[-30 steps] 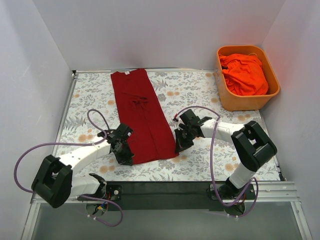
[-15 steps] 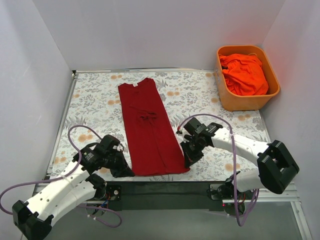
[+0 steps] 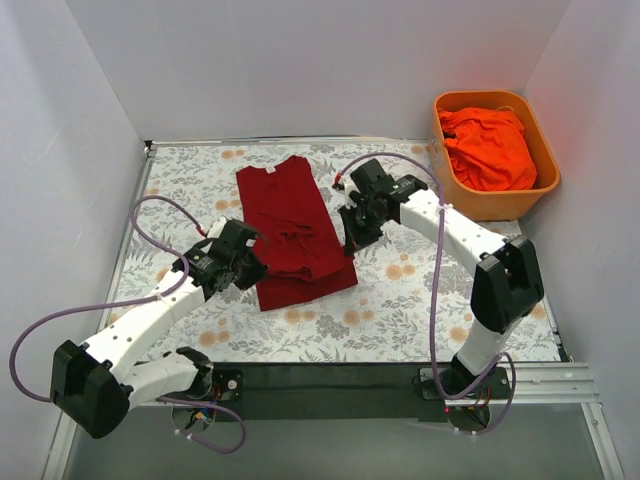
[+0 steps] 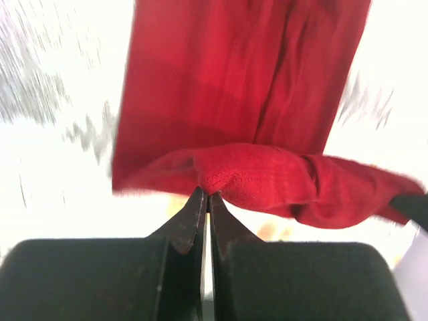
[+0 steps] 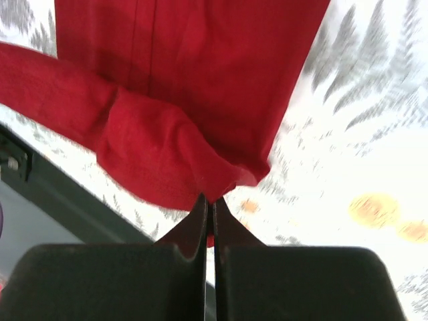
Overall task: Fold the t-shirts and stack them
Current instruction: Fold the tshirt
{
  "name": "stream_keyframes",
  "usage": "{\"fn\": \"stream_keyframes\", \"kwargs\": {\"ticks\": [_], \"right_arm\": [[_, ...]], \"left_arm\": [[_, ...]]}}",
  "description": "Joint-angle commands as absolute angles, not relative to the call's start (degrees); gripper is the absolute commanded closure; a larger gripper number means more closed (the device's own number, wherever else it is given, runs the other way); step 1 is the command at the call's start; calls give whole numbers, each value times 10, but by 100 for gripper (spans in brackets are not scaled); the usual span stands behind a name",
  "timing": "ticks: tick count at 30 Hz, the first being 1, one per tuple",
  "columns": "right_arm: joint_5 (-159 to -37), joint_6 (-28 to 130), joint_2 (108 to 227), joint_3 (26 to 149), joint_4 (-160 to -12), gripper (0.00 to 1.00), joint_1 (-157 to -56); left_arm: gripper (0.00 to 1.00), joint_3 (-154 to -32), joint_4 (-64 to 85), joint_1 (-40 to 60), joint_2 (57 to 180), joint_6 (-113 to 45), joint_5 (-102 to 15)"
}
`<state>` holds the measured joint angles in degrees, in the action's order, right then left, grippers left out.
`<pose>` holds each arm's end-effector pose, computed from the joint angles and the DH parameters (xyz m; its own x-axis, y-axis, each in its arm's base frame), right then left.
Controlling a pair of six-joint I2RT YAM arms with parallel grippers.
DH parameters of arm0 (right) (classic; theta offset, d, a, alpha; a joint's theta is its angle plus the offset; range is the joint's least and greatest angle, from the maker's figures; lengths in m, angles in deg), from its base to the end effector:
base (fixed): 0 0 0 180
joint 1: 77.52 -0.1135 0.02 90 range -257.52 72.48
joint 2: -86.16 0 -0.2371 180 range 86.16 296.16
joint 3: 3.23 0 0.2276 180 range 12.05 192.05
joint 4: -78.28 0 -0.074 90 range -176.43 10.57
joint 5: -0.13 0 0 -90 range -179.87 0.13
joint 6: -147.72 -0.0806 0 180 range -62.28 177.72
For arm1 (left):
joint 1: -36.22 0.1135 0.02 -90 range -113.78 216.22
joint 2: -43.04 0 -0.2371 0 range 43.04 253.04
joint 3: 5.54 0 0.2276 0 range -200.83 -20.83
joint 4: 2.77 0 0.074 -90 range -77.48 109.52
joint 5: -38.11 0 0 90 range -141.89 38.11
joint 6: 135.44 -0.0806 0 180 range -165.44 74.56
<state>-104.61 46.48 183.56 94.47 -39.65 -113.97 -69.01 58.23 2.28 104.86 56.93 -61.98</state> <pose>0.2694 0.2244 0.2159 -0.8260 -0.3757 -0.4202 -0.5204 0.7949 0.3121 0.1852 -0.1076 0.1971 -0.3117 -0.9494 -0.0380 -0.7990 0.2835 -0.5302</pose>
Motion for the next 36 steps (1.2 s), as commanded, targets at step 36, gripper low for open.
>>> {"fn": "stream_keyframes", "kwargs": {"ticks": [36], "right_arm": [[-1073,501,2136,1225,-518,99,-1075]], "left_arm": [[100,-657,223,181,1264,410,-710]]}}
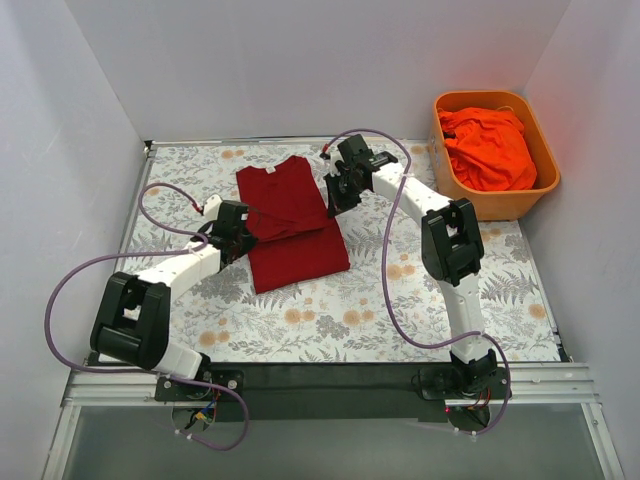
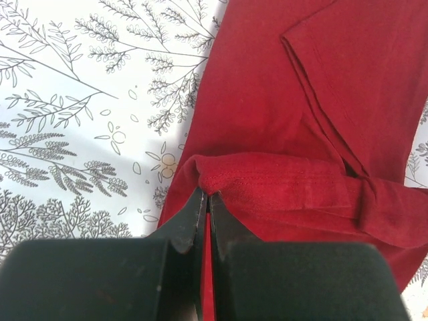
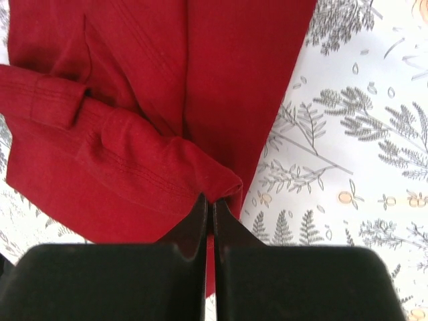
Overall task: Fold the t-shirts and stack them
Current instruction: Fold the tshirt
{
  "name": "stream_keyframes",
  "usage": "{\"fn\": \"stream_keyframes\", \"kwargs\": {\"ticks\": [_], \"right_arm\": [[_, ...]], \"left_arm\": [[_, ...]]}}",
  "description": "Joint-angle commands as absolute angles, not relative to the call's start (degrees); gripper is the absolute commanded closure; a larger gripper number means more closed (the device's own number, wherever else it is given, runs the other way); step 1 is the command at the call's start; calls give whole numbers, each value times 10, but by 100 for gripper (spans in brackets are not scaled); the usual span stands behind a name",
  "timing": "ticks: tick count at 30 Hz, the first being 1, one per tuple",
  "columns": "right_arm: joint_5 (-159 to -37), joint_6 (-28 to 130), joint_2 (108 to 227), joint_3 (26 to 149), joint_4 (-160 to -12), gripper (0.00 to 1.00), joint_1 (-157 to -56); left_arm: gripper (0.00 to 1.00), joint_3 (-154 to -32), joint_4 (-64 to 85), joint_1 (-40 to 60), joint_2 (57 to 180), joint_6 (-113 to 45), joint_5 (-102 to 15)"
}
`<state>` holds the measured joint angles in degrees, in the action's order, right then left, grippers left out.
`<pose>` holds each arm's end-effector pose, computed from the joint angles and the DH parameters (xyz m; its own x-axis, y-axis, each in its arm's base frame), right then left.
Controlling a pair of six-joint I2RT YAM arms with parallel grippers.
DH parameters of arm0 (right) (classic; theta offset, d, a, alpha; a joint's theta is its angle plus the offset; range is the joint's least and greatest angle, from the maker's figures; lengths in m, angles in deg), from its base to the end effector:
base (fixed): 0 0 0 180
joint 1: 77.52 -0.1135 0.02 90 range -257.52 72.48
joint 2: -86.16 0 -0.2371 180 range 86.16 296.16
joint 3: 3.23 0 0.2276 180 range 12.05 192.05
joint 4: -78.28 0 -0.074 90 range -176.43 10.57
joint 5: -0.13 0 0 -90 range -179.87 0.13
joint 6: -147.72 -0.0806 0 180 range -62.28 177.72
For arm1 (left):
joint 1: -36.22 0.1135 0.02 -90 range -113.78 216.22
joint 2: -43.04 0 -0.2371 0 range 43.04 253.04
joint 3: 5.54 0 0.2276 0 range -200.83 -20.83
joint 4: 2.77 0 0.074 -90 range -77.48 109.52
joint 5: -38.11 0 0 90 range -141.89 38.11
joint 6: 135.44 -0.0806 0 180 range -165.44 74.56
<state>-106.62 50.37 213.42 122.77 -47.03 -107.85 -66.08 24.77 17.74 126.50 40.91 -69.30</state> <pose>0.3989 0.2603 0.1719 -0.7889 -0.3197 -0.5248 -0.5262 0.7924 0.3085 0.2909 -0.0718 0.1440 -0.1681 -0.9478 -0.2708 -0.7222 0.3054 -0.6206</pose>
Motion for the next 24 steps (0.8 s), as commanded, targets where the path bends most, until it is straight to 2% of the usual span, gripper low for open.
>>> {"fn": "stream_keyframes", "kwargs": {"ticks": [1,4,6,7,8,10,11,14,18,24], "right_arm": [[-1073,497,2136,1221,-523,99,-1075],[-1072,495,2144,1222,-530,98,-1075],[-1073,495,2148,1222,-534,93,-1075],[-1069,495,2149,1224,-535,89,-1075],[-1068,495,2147,1224,-534,82,-1075],[-1061,495,2131,1220,-535,74,-1075],[-1058,495,2122,1217,-536,67,-1075],[-1033,492,2075,1189,-549,57,-1079],[-1014,492,2017,1130,-581,56,-1092],[-1016,475,1946,1010,-650,55,-1121]], "left_arm": [[100,-658,220,181,1271,409,-708],[96,-664,214,181,1284,406,-705],[91,-664,210,182,1287,406,-707],[80,-666,210,182,1287,403,-707],[74,-667,208,182,1284,399,-706],[60,-669,205,182,1274,385,-703],[48,-669,206,182,1256,382,-702],[28,-667,208,180,1201,366,-699],[25,-664,227,165,1142,356,-676],[32,-628,264,114,1131,378,-629]]}}
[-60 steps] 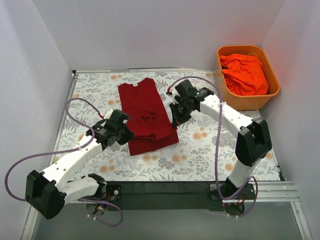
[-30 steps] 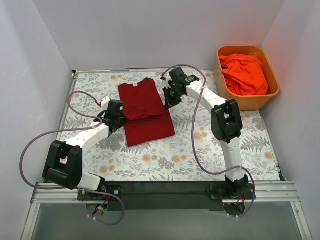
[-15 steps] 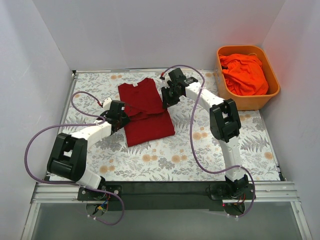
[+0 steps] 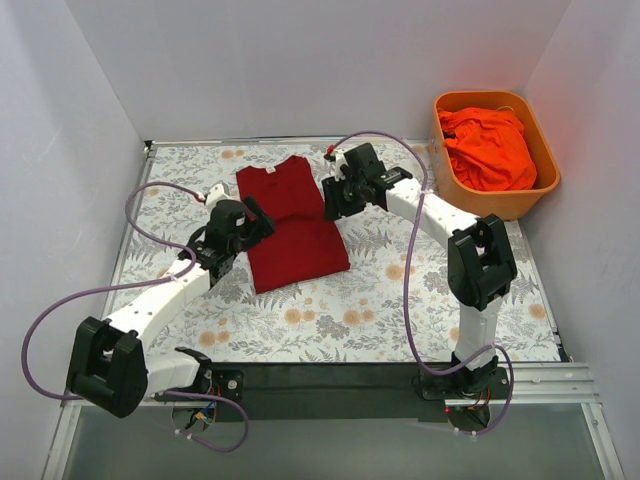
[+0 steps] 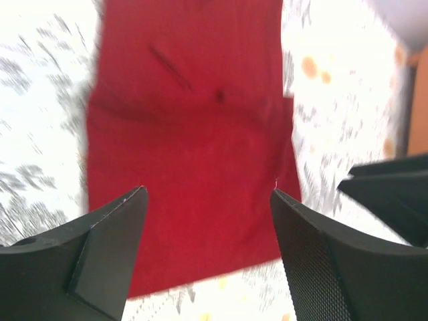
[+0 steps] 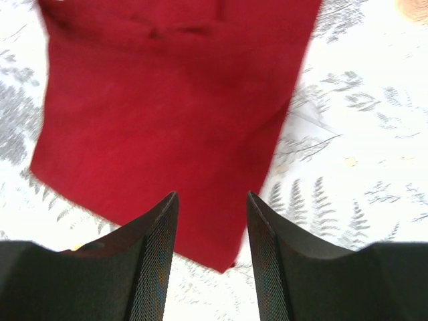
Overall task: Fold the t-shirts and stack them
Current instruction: Fold the tshirt
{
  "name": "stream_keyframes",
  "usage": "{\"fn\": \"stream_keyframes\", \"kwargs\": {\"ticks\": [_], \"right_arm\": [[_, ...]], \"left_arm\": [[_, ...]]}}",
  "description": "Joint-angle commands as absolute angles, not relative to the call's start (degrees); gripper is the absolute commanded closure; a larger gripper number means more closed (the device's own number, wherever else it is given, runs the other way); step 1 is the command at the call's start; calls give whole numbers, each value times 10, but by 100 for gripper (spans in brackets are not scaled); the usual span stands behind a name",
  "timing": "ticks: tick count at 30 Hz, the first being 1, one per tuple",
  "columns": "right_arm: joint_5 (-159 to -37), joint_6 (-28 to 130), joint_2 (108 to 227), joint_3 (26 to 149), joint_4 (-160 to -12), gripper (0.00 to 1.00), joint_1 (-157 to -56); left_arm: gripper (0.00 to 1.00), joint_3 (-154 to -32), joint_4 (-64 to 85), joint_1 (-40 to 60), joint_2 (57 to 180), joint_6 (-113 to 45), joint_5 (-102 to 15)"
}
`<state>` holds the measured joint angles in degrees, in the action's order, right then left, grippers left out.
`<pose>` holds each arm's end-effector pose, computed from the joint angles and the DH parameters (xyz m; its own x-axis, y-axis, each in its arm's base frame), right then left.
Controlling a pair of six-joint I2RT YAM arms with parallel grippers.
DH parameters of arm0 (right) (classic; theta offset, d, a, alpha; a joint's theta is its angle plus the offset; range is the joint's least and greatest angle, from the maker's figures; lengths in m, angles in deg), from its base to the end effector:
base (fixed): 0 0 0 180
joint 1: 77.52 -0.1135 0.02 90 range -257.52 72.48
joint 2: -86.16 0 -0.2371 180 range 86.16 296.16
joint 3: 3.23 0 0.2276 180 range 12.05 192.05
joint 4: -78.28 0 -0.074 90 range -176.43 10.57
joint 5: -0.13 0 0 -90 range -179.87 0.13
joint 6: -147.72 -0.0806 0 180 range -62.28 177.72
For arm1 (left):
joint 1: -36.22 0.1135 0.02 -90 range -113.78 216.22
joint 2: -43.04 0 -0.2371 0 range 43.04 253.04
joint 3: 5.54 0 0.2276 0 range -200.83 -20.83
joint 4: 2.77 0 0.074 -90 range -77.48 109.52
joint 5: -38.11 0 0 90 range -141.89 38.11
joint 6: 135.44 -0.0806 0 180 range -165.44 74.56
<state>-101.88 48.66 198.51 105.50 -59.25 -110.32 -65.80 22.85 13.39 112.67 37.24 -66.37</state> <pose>0.3635 0.2542 0.2083 -0.7006 -0.2682 -0.6613 -0.5477 0.7962 0.2572 0.2720 -0.0926 0.2115 -0.2527 -0.9356 -0.2466 -0.5004 0.3445 -0.7943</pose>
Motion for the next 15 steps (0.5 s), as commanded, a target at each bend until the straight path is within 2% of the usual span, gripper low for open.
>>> {"fn": "stream_keyframes", "kwargs": {"ticks": [1,13,15], "right_arm": [[-1023,473,1942,996,-662,56,-1124],[-1088,434,1929,846,-710,56,-1125],[-1096,425,1936,834,-710,57,-1121]], "left_arm": [[33,-621,263,106,1134,381,-621],[33,-601,300,101,1166,414,-590],[36,-603,312,101,1190,414,-577]]}}
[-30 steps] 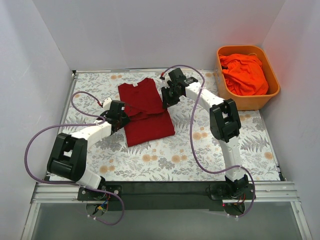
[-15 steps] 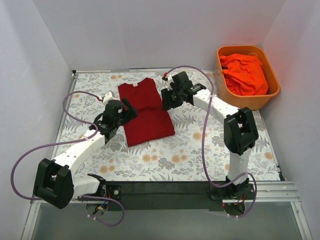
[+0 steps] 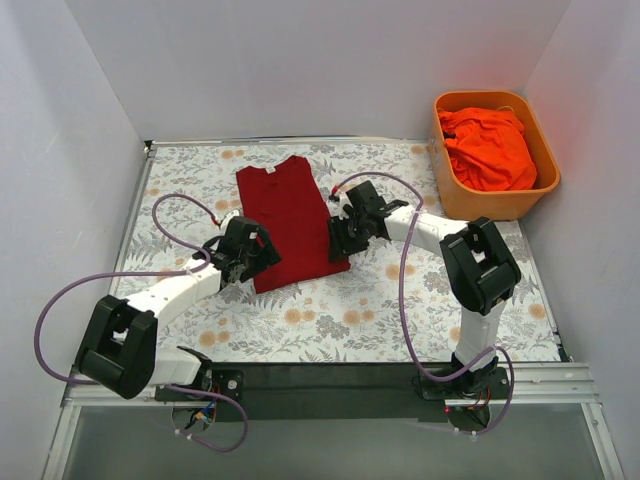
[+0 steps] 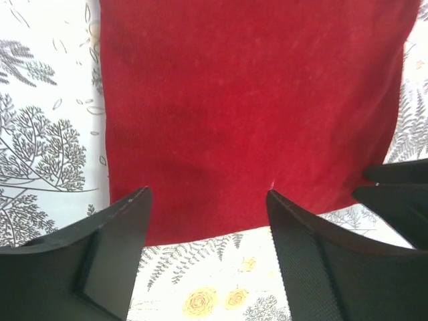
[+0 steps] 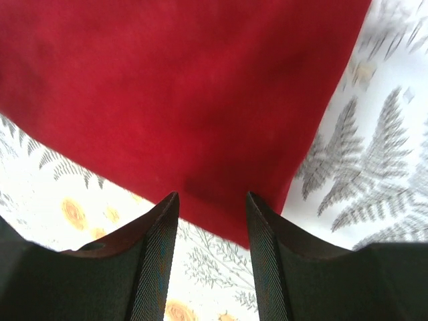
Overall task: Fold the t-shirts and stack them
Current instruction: Fold the tshirt
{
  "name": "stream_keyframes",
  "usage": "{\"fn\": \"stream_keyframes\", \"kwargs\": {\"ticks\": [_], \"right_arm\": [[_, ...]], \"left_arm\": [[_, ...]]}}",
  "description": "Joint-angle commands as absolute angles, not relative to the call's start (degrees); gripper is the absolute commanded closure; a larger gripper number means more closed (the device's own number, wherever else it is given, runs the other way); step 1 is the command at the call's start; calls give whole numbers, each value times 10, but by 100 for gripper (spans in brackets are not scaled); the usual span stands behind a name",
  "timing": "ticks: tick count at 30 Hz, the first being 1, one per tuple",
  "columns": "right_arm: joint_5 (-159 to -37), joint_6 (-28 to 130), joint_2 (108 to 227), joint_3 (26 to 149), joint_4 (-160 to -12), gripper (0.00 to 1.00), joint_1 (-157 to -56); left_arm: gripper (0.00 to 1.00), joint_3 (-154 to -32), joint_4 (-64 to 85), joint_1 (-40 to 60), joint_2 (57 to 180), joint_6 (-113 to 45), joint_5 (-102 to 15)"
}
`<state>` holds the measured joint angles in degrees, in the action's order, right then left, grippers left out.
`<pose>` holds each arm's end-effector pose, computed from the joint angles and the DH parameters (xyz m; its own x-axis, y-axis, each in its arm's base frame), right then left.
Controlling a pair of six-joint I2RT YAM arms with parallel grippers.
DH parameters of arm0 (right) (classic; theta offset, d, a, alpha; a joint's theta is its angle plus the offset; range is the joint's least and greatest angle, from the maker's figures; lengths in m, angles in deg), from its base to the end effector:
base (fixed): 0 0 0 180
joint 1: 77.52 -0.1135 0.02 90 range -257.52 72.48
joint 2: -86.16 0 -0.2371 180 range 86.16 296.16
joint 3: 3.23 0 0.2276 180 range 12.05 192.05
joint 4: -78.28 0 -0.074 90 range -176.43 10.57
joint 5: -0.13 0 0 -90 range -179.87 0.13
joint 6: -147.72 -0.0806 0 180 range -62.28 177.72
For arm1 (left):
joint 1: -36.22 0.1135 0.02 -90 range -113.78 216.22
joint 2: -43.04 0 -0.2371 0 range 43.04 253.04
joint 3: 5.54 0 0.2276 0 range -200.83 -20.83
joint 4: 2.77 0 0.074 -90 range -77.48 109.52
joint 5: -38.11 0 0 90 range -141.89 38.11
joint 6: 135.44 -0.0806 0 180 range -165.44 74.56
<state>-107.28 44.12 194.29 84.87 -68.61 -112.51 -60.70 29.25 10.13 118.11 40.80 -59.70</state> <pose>0.3123 0.2481 0.1401 -0.8003 -0.2863 -0.5267 -0.5206 0.7677 0.3737 0.2453 -0.1079 0.1440 -0.4060 -0.9019 -0.1472 -0.6819 0.4062 -0.6083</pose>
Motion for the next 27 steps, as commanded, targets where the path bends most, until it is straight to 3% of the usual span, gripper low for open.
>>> {"fn": "stream_keyframes", "kwargs": {"ticks": [1,5,9,14,20,23,27], "right_arm": [[-1104,422,1941,827,-710,57,-1116],[-1118,406,1947,783,-689,62,-1104],[-1125,407,1931,732,-651,63,-1102],[-1149,404,1849,631,-659,63,-1101],[-1230,384,1747,605,-719,63,-1103],[-1291,365,1728,614,-791,63,-1107],[-1384,311,1767,624,-902,62,-1128]], "left_arm": [[38,-606,321,101,1201,416,-574],[53,-626,402,101,1250,425,-558],[57,-607,452,101,1241,439,-530],[56,-567,486,101,1133,450,-477],[37,-583,488,100,1034,446,-453],[36,-596,465,100,1027,454,-426],[47,-593,429,98,1058,470,-362]]}}
